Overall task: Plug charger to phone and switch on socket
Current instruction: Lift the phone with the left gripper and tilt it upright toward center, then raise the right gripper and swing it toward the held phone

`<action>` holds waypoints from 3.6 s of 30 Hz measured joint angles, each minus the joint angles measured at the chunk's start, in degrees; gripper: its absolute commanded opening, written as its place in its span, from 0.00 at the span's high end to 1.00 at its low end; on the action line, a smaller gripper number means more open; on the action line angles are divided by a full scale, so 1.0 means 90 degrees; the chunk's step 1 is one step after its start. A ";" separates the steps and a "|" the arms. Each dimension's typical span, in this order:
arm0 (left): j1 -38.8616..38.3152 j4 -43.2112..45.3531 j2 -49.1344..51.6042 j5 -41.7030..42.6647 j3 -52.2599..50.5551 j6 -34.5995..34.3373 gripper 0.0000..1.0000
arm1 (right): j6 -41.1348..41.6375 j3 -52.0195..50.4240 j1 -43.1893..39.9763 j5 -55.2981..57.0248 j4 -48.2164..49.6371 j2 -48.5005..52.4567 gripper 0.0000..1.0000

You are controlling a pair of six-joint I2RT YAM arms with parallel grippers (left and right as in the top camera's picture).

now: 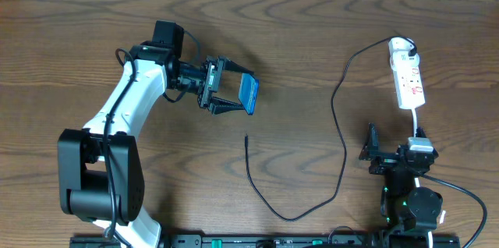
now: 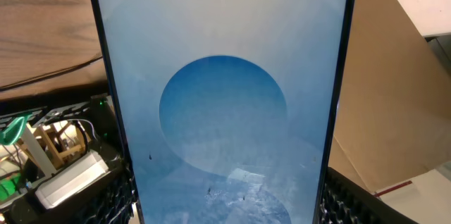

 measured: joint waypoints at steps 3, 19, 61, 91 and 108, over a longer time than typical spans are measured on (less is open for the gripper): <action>0.0000 0.0000 0.0000 0.0000 0.0000 0.0000 0.93 | 0.0000 0.0000 0.0000 0.0000 -0.0002 0.0000 0.01; 0.0000 0.0000 0.0000 0.0000 0.0000 0.0000 0.93 | 0.0000 0.0000 0.0000 0.0000 -0.0002 0.0000 0.01; 0.0000 0.1994 0.0000 -0.1268 -0.0007 -0.0002 0.93 | 0.0000 0.0000 0.0000 0.0002 -0.0002 0.0000 0.01; 0.0000 0.3434 -0.0073 -0.3235 -0.0010 -0.0692 0.93 | 0.0000 0.0000 0.0000 0.0032 0.0002 0.0000 0.01; -0.0005 0.3432 -0.0806 -0.3750 -0.0010 -0.0685 0.93 | 0.0585 0.0010 0.0000 -0.1243 0.0034 0.0095 0.01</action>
